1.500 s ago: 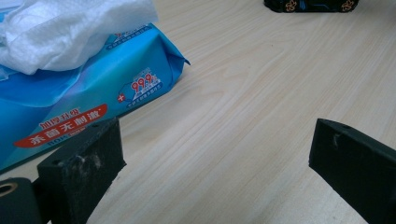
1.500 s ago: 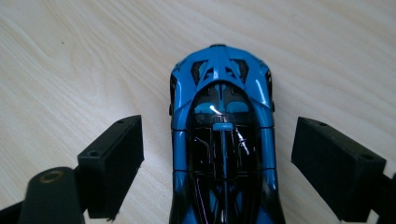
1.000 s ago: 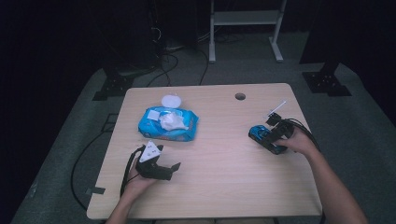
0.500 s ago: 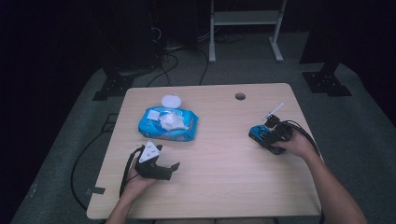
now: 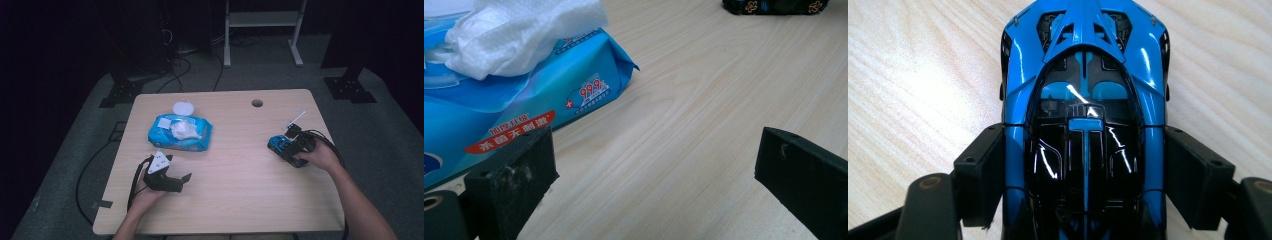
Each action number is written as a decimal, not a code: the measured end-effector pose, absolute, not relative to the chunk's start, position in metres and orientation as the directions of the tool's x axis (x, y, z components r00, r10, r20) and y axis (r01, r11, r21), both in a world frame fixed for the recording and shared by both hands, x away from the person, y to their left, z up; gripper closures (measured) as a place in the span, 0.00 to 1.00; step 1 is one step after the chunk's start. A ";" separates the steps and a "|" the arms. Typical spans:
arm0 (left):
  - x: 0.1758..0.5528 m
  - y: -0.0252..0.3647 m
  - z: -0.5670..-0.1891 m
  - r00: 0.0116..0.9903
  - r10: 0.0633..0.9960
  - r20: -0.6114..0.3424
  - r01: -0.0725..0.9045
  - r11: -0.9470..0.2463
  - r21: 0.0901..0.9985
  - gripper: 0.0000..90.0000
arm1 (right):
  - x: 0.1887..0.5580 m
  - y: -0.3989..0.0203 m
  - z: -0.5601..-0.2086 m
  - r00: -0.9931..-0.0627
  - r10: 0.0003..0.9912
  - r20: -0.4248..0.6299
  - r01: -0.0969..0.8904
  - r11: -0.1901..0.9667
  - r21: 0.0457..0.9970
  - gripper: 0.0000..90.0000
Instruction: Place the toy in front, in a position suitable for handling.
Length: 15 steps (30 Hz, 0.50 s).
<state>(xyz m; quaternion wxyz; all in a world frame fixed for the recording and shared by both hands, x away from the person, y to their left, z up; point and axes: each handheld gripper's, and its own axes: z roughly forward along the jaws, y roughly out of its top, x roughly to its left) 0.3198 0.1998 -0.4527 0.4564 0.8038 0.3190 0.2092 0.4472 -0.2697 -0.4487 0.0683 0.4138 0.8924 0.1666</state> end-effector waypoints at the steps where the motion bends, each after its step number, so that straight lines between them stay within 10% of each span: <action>1: 0.320 0.200 -0.453 0.708 0.704 0.045 0.322 -0.379 0.868 0.03 | 0.447 -0.271 -0.448 -0.649 0.760 0.018 0.714 0.601 0.361 0.28; 15: 0.320 0.204 -0.450 0.692 0.721 0.034 0.325 -0.352 0.878 0.03 | 0.419 -0.240 -0.387 -0.736 0.676 0.044 0.603 0.625 0.495 0.28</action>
